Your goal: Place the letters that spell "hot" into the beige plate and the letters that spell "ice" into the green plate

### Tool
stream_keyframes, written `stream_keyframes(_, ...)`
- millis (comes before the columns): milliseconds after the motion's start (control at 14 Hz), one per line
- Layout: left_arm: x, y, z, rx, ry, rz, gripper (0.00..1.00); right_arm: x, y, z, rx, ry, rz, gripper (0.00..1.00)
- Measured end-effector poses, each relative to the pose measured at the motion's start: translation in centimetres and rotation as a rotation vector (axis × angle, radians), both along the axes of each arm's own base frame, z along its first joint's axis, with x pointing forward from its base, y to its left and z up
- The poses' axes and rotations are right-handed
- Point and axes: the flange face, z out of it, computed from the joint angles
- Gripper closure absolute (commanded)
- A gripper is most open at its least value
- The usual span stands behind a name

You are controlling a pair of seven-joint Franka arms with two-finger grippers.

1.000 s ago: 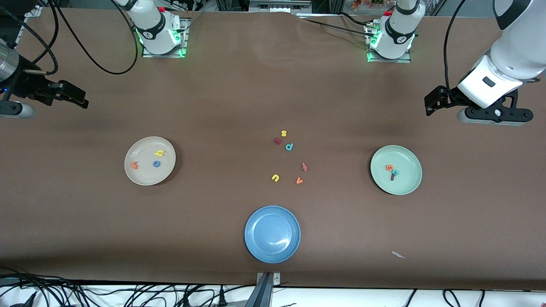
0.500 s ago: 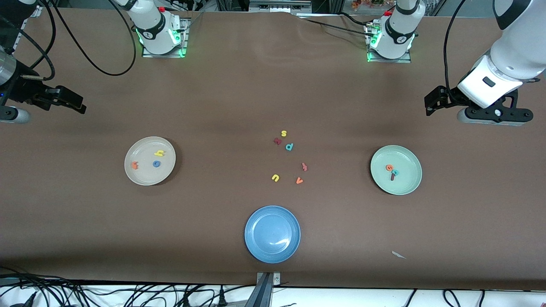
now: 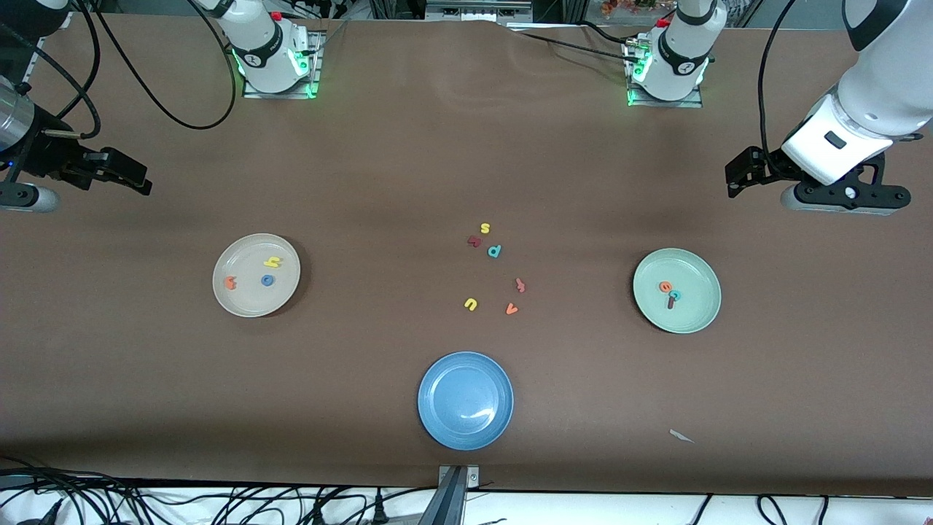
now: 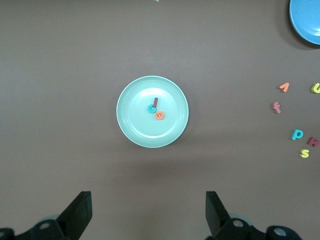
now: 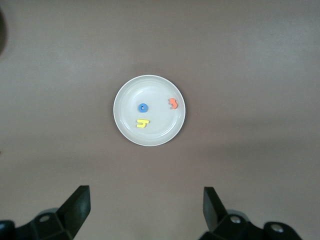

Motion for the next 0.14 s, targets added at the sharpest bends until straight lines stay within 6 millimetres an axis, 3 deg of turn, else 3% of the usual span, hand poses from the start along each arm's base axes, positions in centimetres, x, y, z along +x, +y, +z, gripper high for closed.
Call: stream_keyframes(143, -0.04, 0.02, -0.03, 0.001, 0.004, 0.000, 0.00, 0.03, 0.00, -0.06, 0.000, 0.001, 0.000, 0.00)
